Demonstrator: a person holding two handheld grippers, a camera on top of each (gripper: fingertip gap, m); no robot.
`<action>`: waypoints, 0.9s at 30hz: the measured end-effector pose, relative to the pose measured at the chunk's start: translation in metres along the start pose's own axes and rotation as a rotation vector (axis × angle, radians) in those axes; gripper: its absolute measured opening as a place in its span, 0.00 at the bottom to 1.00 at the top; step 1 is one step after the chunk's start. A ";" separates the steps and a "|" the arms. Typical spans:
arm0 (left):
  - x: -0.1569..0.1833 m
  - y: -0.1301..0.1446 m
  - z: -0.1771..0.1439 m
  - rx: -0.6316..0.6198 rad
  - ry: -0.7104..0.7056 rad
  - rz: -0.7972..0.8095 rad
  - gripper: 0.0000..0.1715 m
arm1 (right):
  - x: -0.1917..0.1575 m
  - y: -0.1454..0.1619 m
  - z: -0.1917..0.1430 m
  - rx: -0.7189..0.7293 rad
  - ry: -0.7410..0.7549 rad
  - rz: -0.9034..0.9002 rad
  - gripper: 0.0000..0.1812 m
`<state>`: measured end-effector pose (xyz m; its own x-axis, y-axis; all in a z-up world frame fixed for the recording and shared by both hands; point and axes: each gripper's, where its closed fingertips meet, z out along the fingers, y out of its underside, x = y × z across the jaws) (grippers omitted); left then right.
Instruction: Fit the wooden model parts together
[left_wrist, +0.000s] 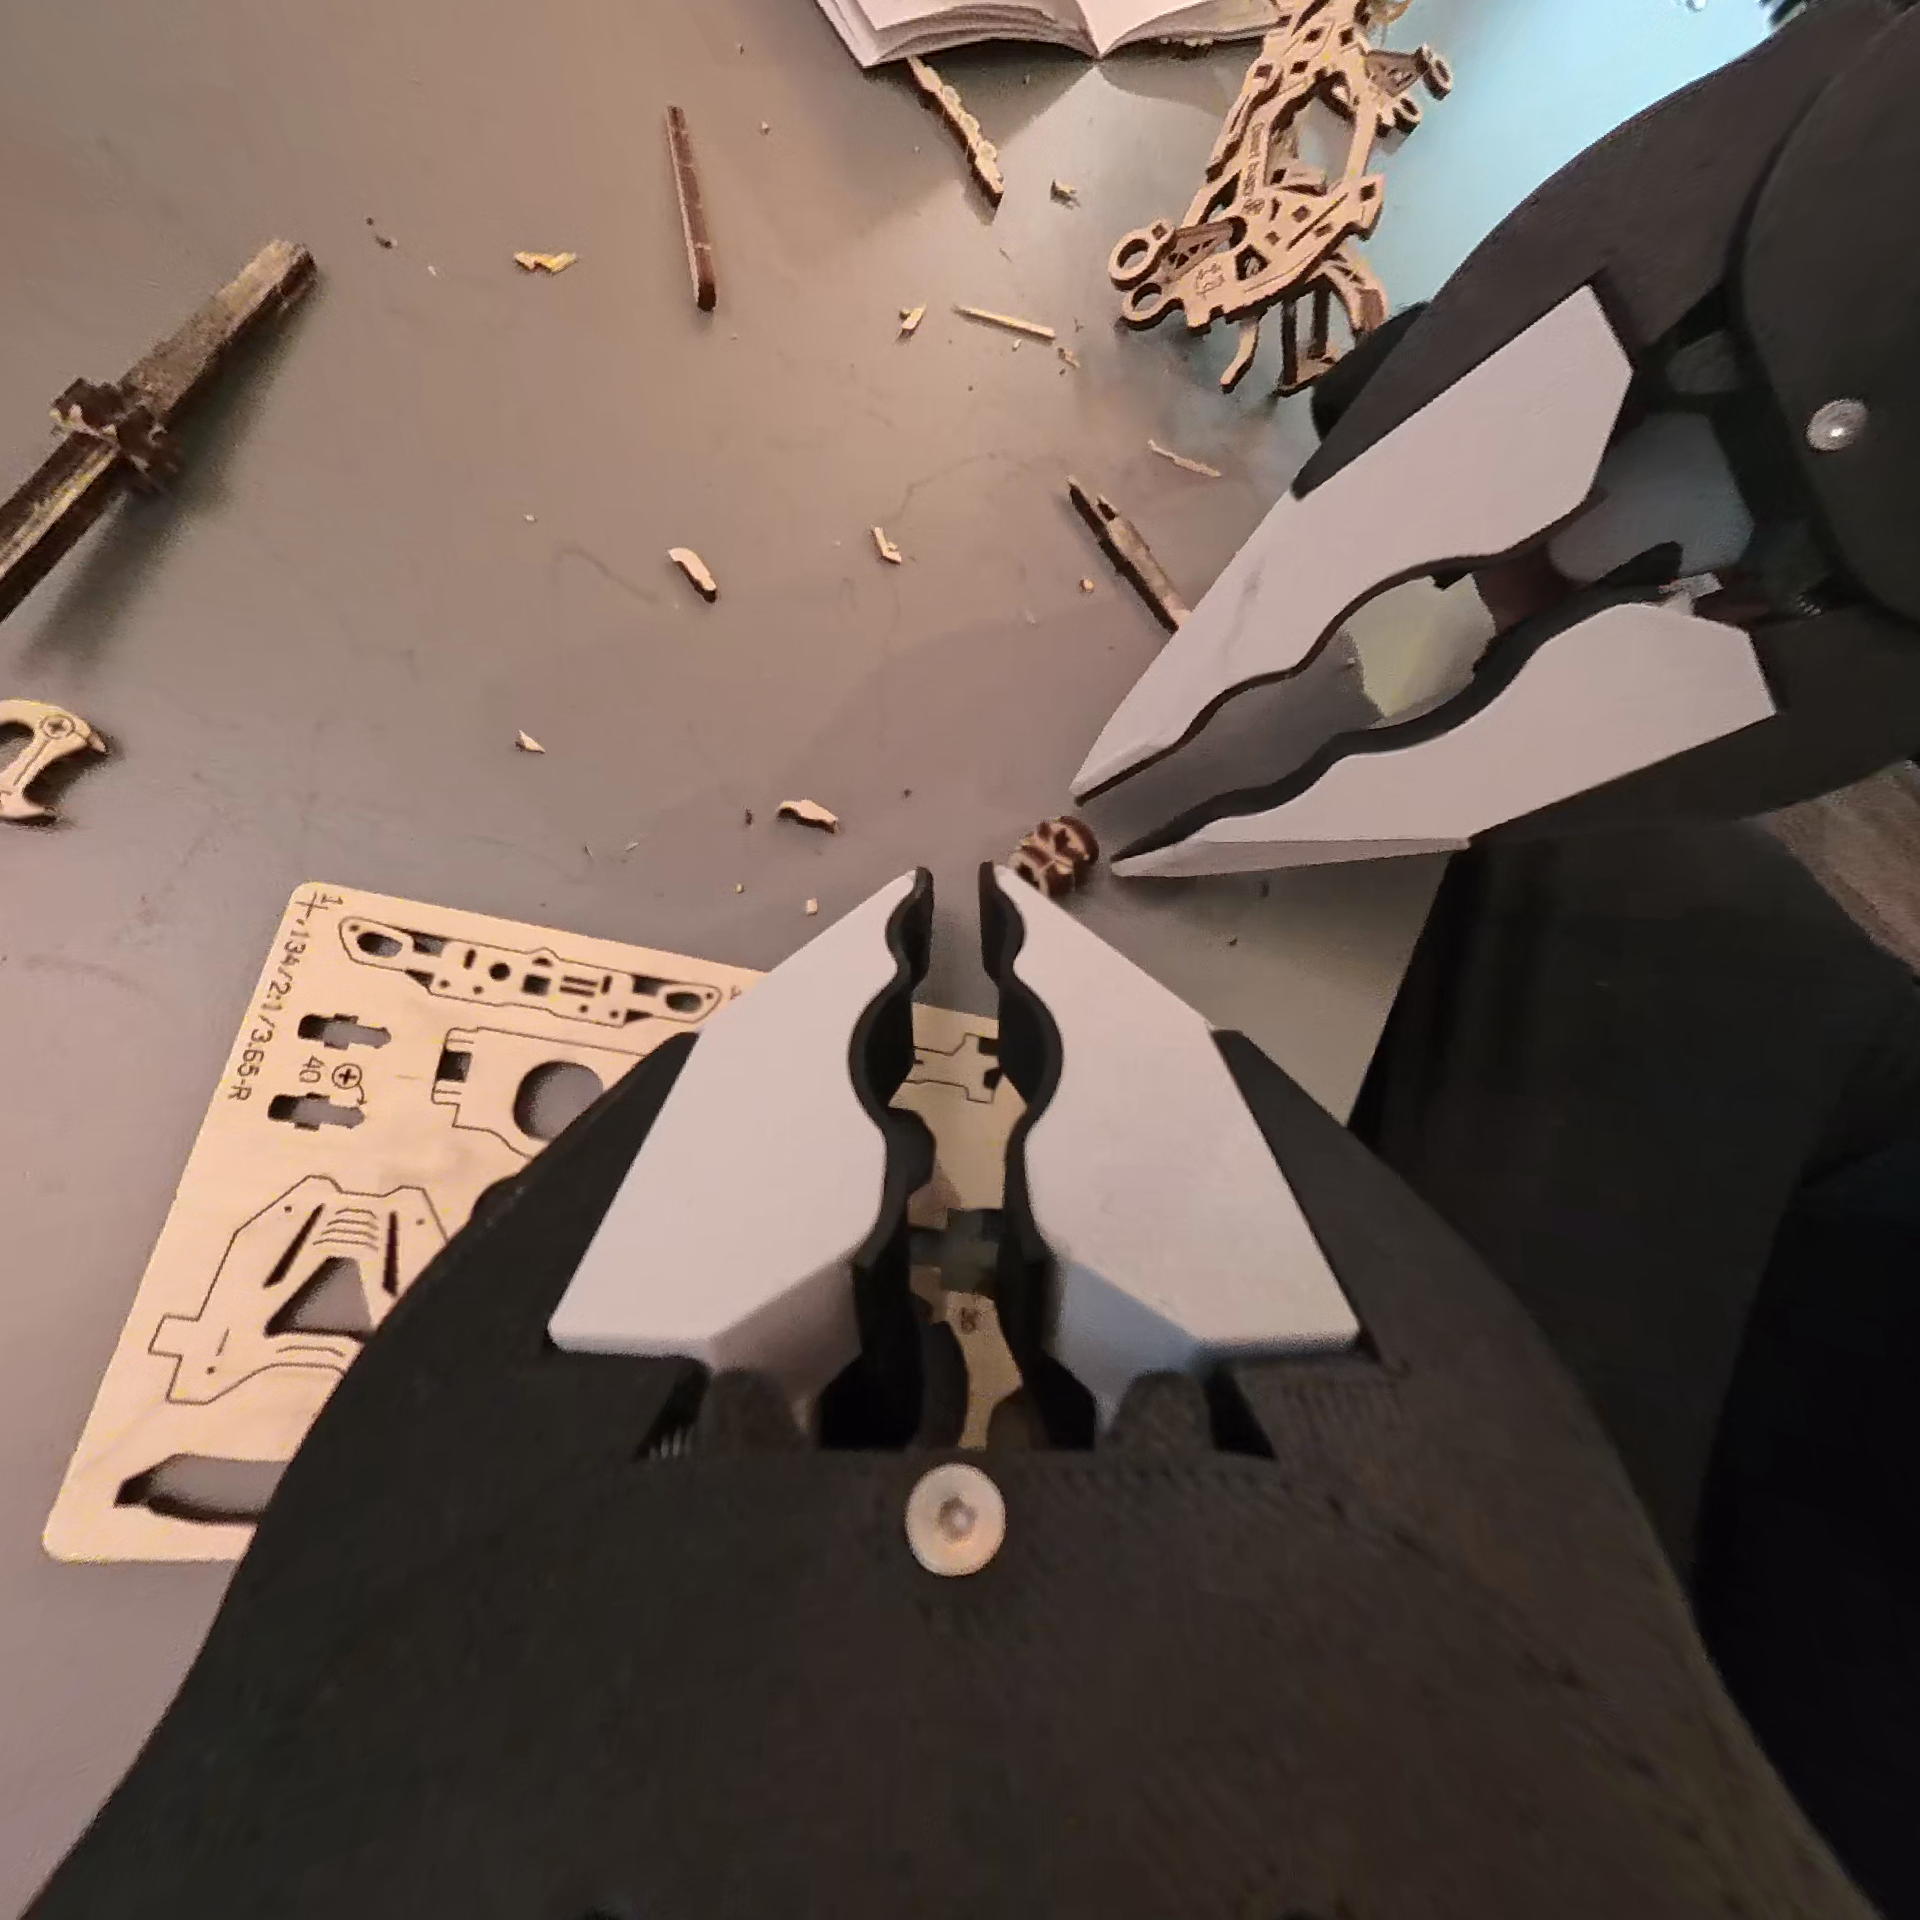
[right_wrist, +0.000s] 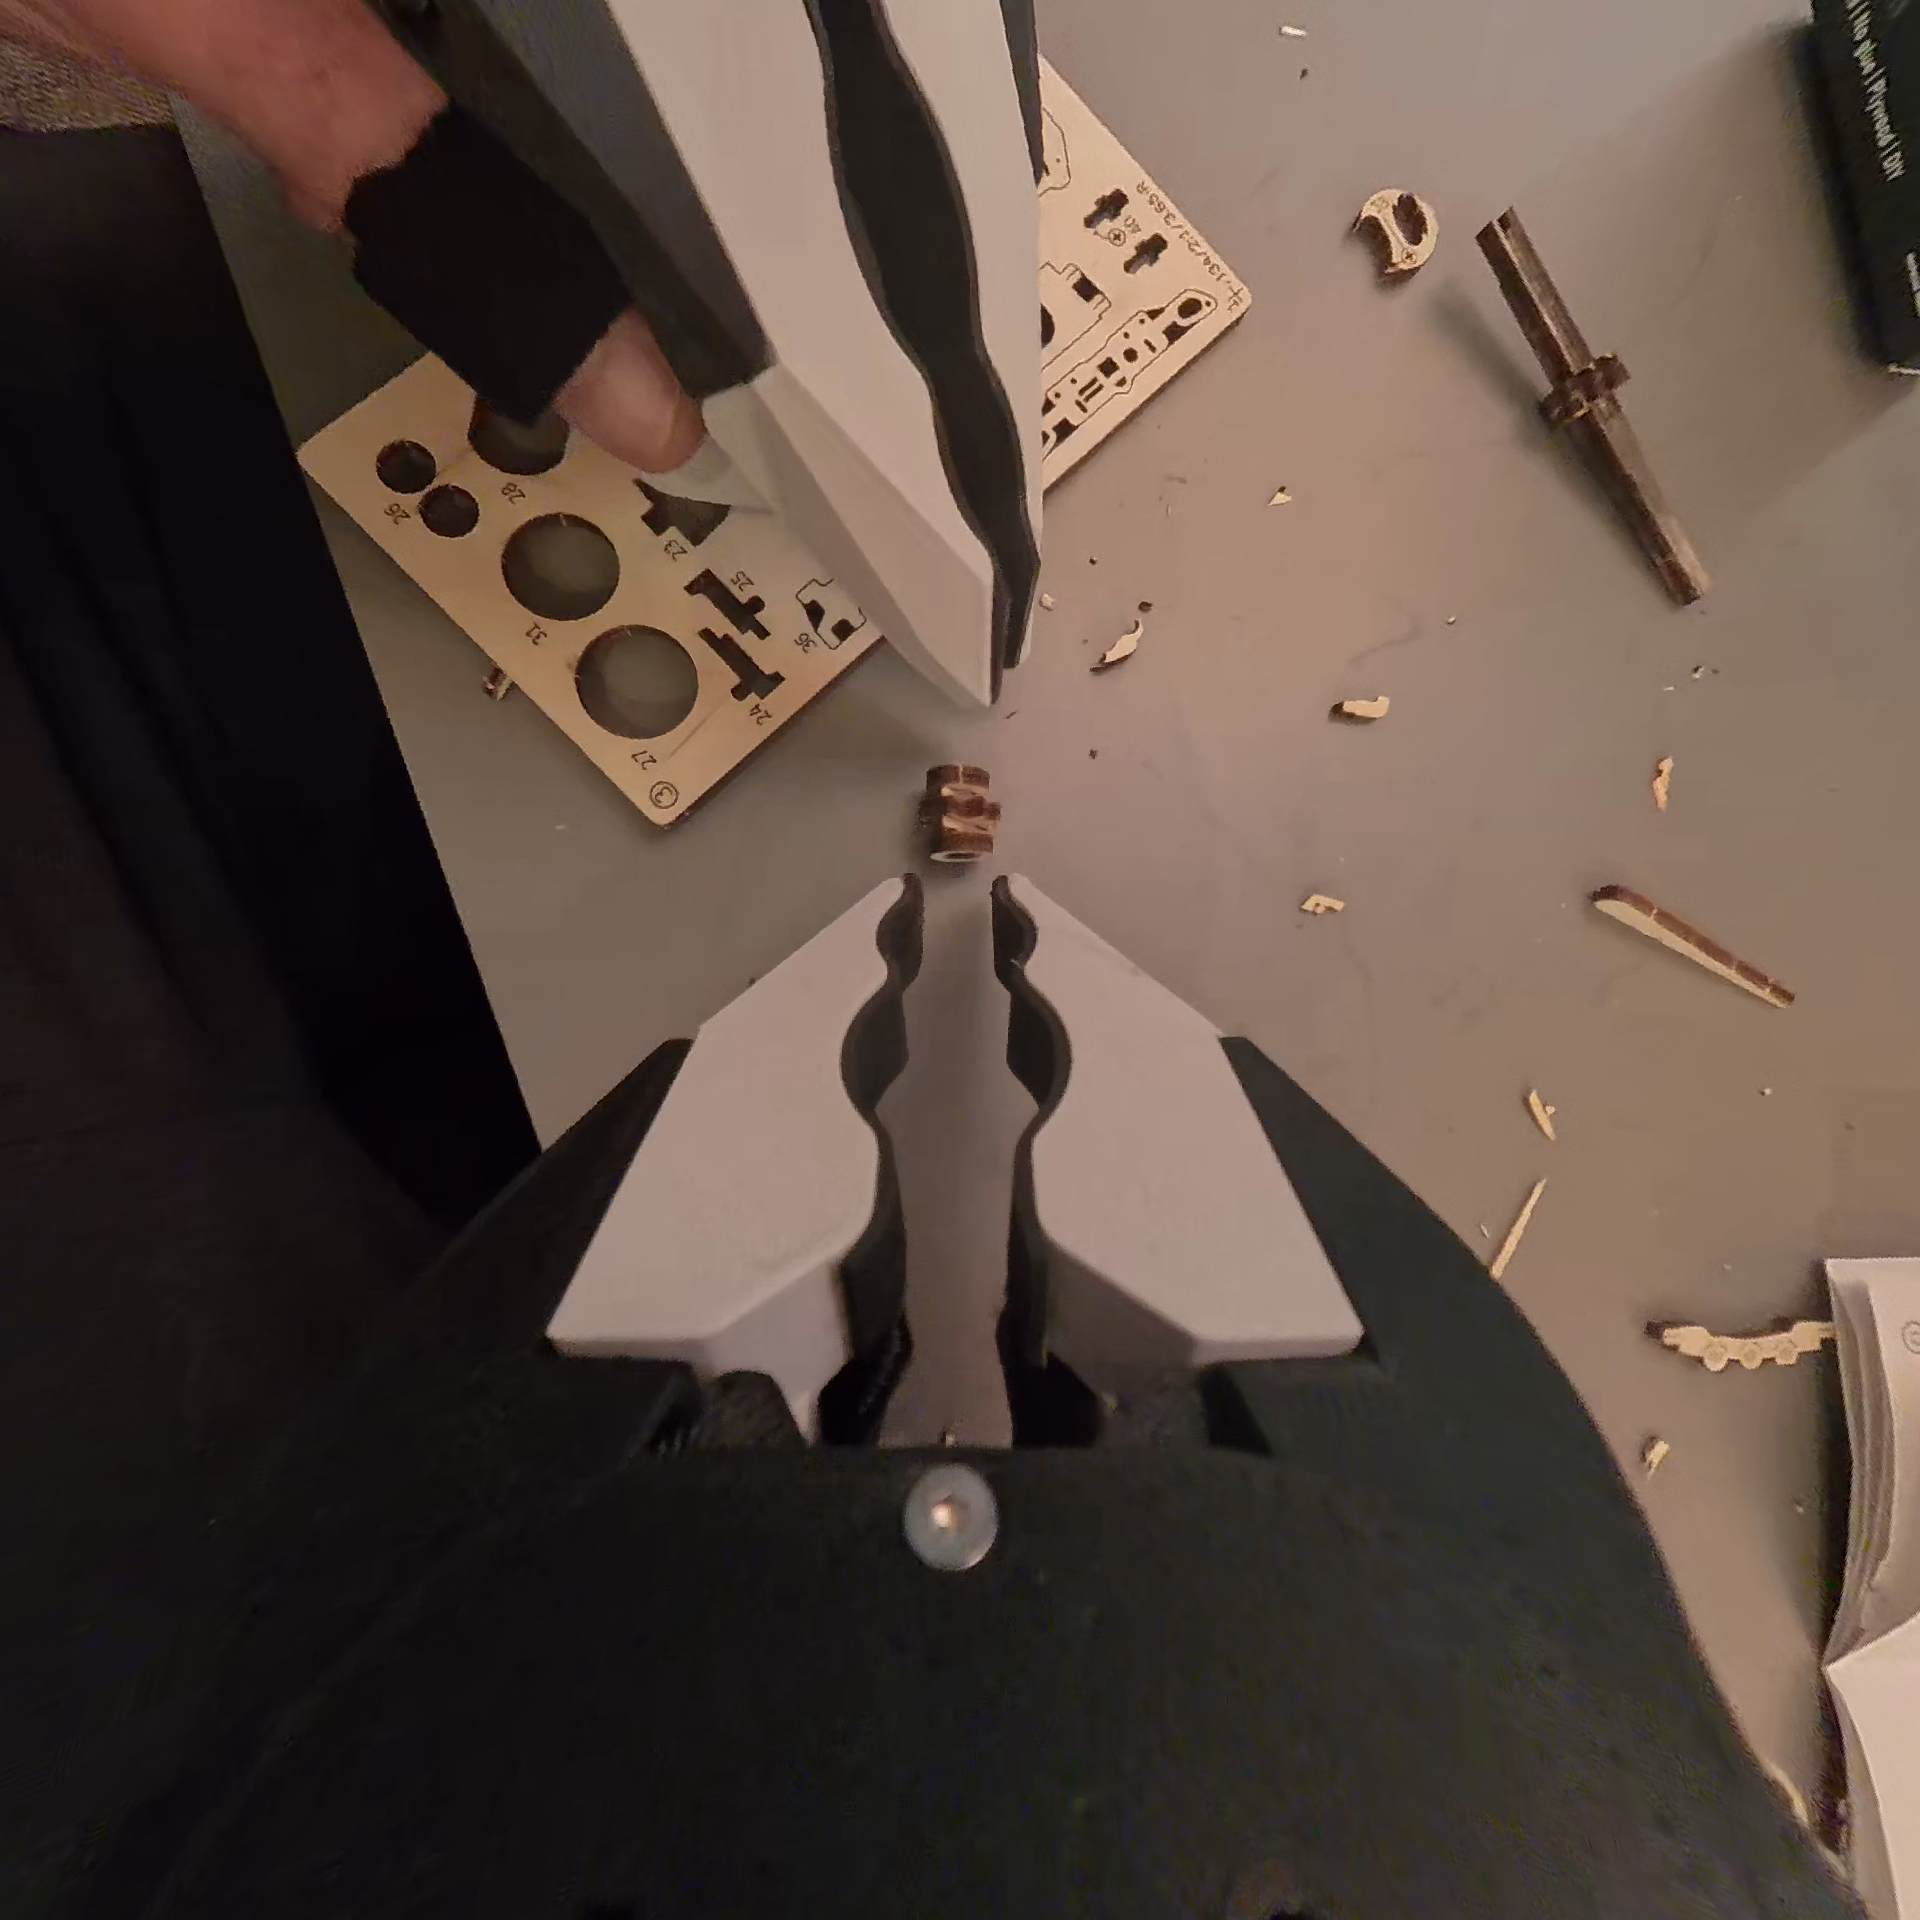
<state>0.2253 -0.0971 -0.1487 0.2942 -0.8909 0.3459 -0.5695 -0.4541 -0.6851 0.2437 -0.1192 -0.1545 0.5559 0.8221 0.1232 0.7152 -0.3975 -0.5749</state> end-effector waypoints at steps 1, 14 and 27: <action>0.001 0.001 0.002 -0.007 0.001 0.002 0.04 | 0.000 -0.001 0.001 0.000 0.004 -0.001 0.05; 0.010 0.004 0.009 -0.012 -0.018 0.036 0.00 | -0.002 -0.002 0.008 0.007 -0.001 0.011 0.00; 0.008 0.004 0.009 0.022 -0.141 0.108 0.00 | -0.001 -0.004 0.008 -0.006 0.004 0.077 0.00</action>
<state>0.2323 -0.1057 -0.1544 0.3378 -0.9243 0.1776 -0.5873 -0.3544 -0.7277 0.2370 -0.1153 -0.1592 0.6109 0.7874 0.0826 0.6729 -0.4615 -0.5781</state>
